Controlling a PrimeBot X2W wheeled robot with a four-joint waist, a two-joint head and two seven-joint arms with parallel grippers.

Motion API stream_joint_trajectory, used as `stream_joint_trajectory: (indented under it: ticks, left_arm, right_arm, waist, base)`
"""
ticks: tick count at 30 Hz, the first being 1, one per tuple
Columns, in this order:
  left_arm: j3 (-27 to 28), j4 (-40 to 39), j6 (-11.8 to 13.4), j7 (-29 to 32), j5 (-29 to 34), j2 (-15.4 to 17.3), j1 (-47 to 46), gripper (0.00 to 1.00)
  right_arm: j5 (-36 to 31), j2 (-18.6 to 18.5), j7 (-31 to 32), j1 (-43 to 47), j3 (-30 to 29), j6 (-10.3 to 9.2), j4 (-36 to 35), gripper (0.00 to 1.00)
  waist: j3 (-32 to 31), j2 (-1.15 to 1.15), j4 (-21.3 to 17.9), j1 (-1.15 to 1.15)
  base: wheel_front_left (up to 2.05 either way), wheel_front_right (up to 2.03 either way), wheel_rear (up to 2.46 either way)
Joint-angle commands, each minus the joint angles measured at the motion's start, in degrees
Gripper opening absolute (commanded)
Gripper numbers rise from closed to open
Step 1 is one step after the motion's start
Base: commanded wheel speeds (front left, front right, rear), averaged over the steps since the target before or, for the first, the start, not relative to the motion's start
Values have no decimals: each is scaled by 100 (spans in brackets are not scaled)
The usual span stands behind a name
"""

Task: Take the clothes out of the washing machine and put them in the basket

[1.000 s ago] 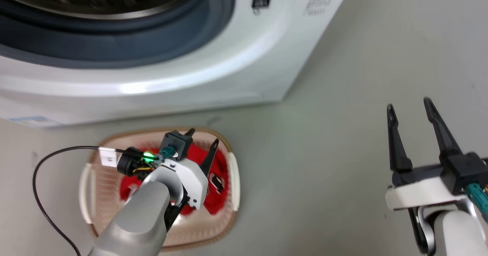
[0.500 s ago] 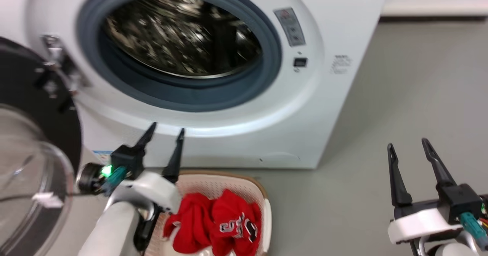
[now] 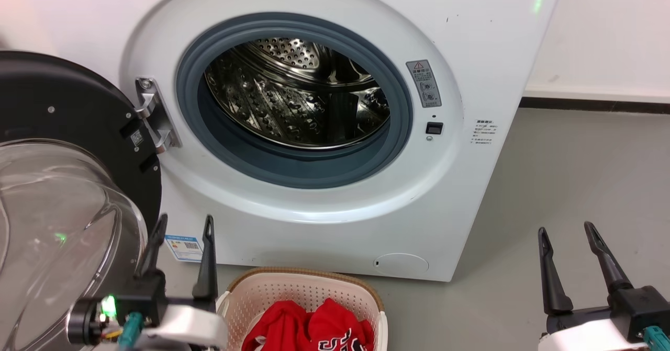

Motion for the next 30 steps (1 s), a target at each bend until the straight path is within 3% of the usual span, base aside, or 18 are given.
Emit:
stream_joint_trajectory:
  ticks: [1,7,13,21,30]
  left_arm:
    - [25,-70,44,-15,91,-78,172,100]
    - [224,-223,146,-15,359,-301,656,100]
    - [307,-109,38,-15,480,-459,890,100]
    - [235,48,-155,-15,730,-432,746,100]
    - [295,66,-169,-15,764,-478,674,100]
  right_arm:
    - [28,2,-11,85,-4,-6,-32,100]
    - [150,2,-11,245,-33,-6,-71,100]
    - [173,2,-11,340,-41,-6,-33,100]
    - [145,3,-11,288,-40,-6,16,100]
    - [109,3,-11,298,-30,-6,45,100]
  waist:
    - [-57,0,-34,1]
    - [-163,0,-77,1]
    - [-203,0,-59,1]
    - [-210,0,-45,1]
    - [-197,0,-101,1]
  base:
    - [0,0,0]
    - [0,0,0]
    - [0,0,0]
    - [0,0,0]
    - [0,0,0]
